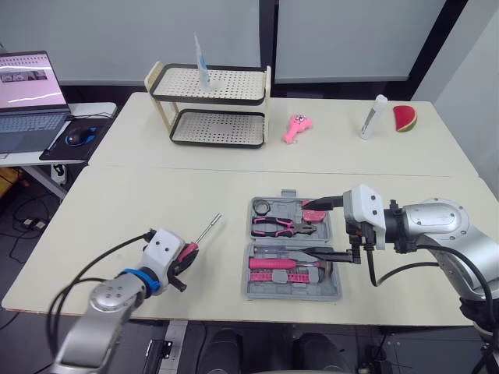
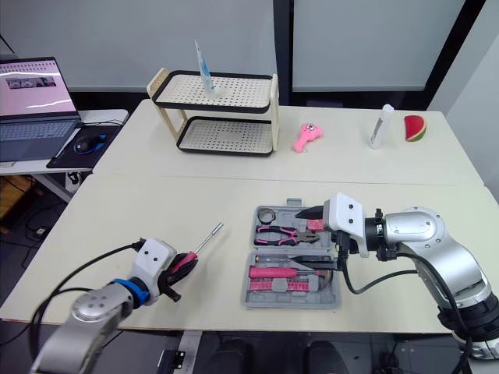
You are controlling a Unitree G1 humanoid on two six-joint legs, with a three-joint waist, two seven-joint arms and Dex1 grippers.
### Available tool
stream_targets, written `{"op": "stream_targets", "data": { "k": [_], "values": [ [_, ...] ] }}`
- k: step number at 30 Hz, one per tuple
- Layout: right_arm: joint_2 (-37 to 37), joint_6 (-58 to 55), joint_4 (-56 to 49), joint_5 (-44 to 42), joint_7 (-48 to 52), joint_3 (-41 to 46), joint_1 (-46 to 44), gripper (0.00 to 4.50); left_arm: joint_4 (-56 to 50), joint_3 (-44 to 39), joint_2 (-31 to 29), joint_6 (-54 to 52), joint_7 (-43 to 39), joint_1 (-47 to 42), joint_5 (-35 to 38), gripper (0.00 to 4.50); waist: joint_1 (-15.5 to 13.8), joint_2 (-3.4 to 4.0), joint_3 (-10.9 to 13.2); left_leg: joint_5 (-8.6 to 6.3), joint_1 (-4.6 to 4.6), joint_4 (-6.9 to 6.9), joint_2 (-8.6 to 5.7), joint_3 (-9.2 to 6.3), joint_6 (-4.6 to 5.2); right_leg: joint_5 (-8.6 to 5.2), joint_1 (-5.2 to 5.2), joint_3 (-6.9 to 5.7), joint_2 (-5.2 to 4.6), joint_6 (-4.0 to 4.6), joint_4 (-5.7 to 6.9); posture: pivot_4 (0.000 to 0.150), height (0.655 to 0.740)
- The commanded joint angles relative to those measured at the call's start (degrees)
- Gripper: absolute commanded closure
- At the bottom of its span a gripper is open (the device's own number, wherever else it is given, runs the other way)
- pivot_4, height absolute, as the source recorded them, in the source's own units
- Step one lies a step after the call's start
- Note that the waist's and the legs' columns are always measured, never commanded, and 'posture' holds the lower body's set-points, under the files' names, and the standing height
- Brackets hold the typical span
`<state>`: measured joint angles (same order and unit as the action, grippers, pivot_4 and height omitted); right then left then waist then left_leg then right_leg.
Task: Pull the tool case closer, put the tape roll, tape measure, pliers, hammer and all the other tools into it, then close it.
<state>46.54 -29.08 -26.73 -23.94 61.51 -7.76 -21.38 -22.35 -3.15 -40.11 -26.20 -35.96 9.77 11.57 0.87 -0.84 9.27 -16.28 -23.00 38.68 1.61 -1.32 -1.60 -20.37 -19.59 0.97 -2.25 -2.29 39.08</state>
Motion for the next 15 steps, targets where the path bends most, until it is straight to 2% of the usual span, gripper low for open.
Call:
{"op": "stream_targets", "data": {
  "k": [1,4,10,15],
  "values": [
    [1.4,1.2,-0.8,-0.5,0.5,3.0,-0.1,0.00,-9.4,2.6,-4.8,-0.9,-11.5,0.6,6.7,3.72,0.0,0.04,0.0,0.00,0.01,-0.01,-0.04,0.02,-0.01,0.00,0.04,0.01,-0.04,0.00,-0.04,0.150,0.7400],
    [2.3,0.7,-0.9,-0.5,0.5,4.0,0.7,0.00,-12.5,5.5,-8.0,-3.1,-17.0,-1.9,9.8,3.72,-0.1,0.05,0.0,-0.02,-0.01,-0.01,-0.06,0.05,-0.04,0.00,0.07,0.01,-0.06,0.00,-0.08,0.150,0.7400],
    [7.2,-2.3,-3.6,-2.2,2.1,6.4,6.0,0.00,-11.7,17.0,-3.5,-11.2,-19.2,-15.0,12.1,3.72,-0.7,0.08,0.0,-0.03,0.00,0.04,-0.12,0.05,-0.02,0.00,0.12,0.03,0.16,0.00,-0.07,0.150,0.7400],
    [9.5,-4.7,-6.7,-3.2,1.0,8.2,9.1,0.00,-5.9,25.8,0.0,-12.1,-20.8,-23.7,8.5,3.72,-0.7,0.09,0.0,-0.03,-0.01,0.04,-0.08,0.04,-0.02,0.00,0.11,0.03,0.23,0.00,-0.06,0.150,0.7400]
  ]
}}
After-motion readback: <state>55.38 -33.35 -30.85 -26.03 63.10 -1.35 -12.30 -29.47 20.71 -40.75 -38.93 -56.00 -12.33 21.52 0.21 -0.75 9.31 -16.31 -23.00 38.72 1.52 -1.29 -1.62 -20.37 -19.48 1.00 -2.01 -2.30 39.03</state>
